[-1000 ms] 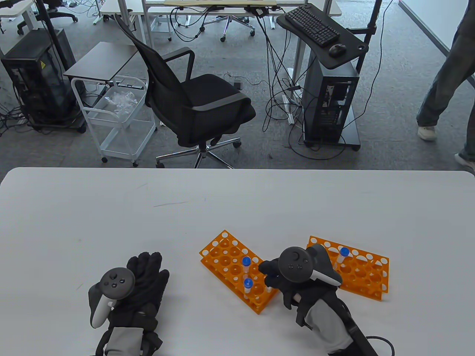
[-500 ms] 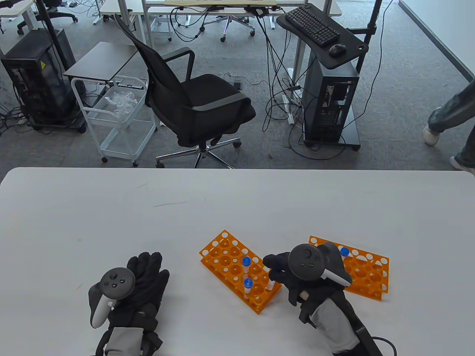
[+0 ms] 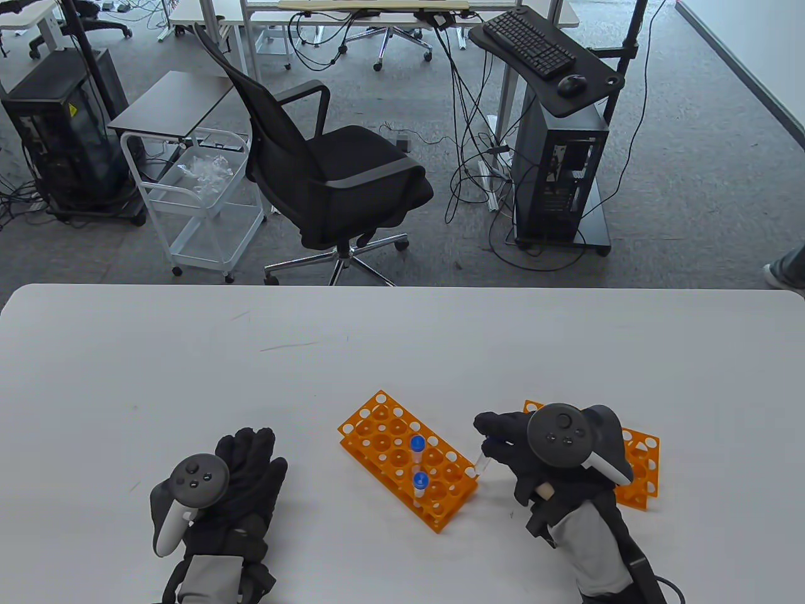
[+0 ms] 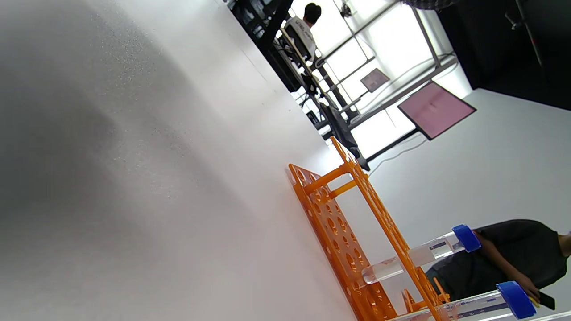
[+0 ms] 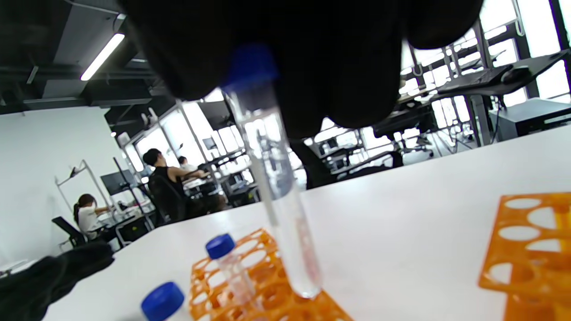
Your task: Transfer 4 test tubes between racks (Right hand only)
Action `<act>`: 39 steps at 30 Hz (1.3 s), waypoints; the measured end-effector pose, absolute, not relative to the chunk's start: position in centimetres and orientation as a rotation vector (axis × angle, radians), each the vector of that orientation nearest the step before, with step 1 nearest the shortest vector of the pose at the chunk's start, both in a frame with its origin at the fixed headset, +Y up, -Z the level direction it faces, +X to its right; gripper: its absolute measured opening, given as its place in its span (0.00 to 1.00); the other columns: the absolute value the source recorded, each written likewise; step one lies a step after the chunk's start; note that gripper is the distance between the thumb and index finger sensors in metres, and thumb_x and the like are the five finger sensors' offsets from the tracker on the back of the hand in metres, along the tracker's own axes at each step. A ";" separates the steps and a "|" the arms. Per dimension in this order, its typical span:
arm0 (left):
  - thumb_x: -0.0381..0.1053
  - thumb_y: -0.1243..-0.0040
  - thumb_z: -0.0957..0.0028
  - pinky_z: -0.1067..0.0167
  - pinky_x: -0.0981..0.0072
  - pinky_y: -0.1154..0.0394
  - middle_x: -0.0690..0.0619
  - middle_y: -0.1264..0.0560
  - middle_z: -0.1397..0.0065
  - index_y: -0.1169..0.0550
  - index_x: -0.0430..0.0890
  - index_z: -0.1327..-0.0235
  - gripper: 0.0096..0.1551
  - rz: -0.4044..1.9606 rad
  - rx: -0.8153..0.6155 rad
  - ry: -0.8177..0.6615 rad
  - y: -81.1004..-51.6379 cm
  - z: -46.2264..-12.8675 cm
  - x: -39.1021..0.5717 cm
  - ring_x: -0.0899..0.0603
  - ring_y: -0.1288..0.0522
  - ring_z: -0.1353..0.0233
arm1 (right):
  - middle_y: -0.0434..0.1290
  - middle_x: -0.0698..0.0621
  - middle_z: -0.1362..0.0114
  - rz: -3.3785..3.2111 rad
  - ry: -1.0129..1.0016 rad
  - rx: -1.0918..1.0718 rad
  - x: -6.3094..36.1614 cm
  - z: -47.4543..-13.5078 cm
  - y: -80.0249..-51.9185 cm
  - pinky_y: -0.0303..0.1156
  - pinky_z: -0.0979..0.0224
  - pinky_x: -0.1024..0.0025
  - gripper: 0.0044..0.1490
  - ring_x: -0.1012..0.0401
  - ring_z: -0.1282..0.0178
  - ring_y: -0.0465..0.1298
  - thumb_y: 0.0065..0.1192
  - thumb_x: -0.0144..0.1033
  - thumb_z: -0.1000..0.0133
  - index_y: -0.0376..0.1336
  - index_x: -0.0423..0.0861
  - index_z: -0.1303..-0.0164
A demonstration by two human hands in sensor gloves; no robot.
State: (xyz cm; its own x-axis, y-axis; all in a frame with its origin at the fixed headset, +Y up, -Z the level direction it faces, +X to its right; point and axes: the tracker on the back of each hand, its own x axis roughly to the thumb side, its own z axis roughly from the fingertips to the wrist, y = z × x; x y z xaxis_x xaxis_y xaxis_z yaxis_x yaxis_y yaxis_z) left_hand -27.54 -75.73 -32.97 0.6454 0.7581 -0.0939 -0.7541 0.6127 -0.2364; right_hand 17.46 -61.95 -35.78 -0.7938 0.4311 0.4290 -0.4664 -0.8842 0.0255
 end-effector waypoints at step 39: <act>0.73 0.66 0.40 0.26 0.55 0.85 0.61 0.70 0.14 0.59 0.65 0.16 0.41 0.874 -0.271 -0.016 -75.8 -33.0 -27.4 0.52 0.82 0.19 | 0.80 0.39 0.37 2.638 -0.326 -0.011 30.4 -35.6 -61.3 0.61 0.31 0.33 0.29 0.40 0.40 0.76 0.69 0.36 0.48 0.71 0.42 0.35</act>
